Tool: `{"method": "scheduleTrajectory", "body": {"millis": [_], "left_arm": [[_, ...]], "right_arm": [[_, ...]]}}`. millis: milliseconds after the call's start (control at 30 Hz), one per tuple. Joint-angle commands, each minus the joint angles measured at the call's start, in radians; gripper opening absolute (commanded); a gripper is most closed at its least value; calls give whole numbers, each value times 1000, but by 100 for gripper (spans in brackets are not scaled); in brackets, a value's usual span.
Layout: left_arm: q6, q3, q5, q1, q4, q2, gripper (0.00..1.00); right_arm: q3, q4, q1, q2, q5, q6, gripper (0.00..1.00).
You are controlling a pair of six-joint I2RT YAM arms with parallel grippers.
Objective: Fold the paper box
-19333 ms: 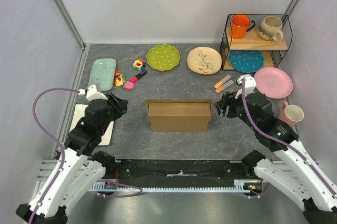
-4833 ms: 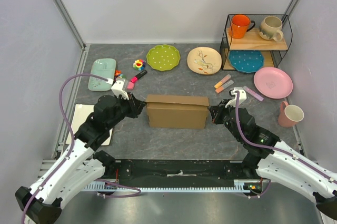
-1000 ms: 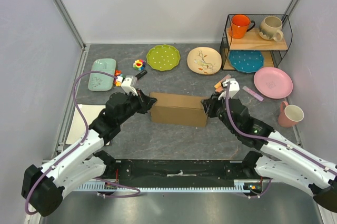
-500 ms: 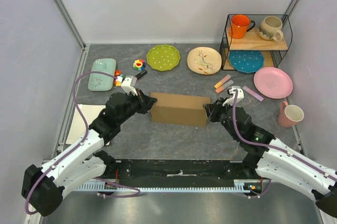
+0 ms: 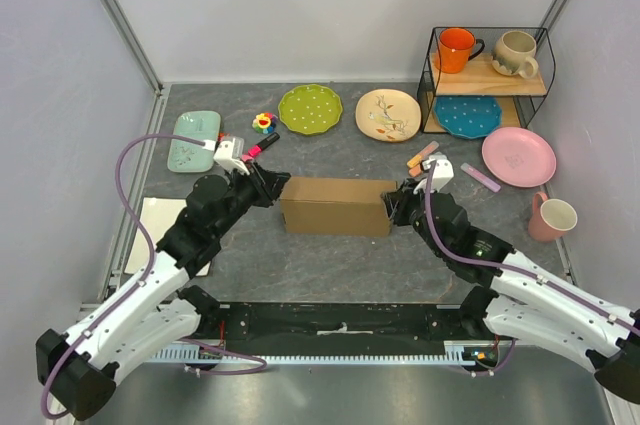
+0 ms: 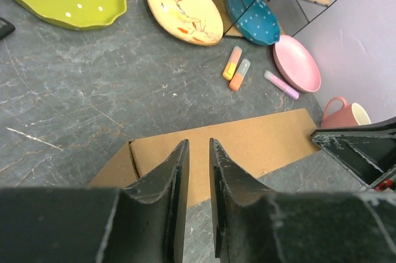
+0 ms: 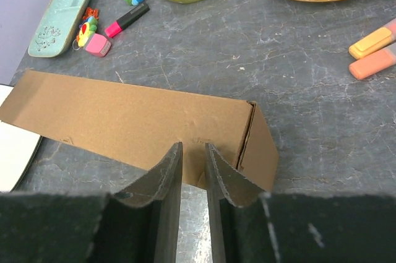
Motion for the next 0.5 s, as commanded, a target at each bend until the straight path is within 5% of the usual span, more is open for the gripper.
{"method": "scheduleTrajectory", "body": {"millis": [0, 200, 467], "left_arm": [[24, 8, 85, -1, 55, 77, 25], [-71, -155, 178, -18, 19, 33, 14], [-129, -313, 144, -128, -161, -289, 5]], "right_arm": [[-40, -46, 2, 26, -25, -6, 28], [-151, -49, 3, -74, -90, 28, 27], [-319, 11, 8, -304, -304, 64, 27]]}}
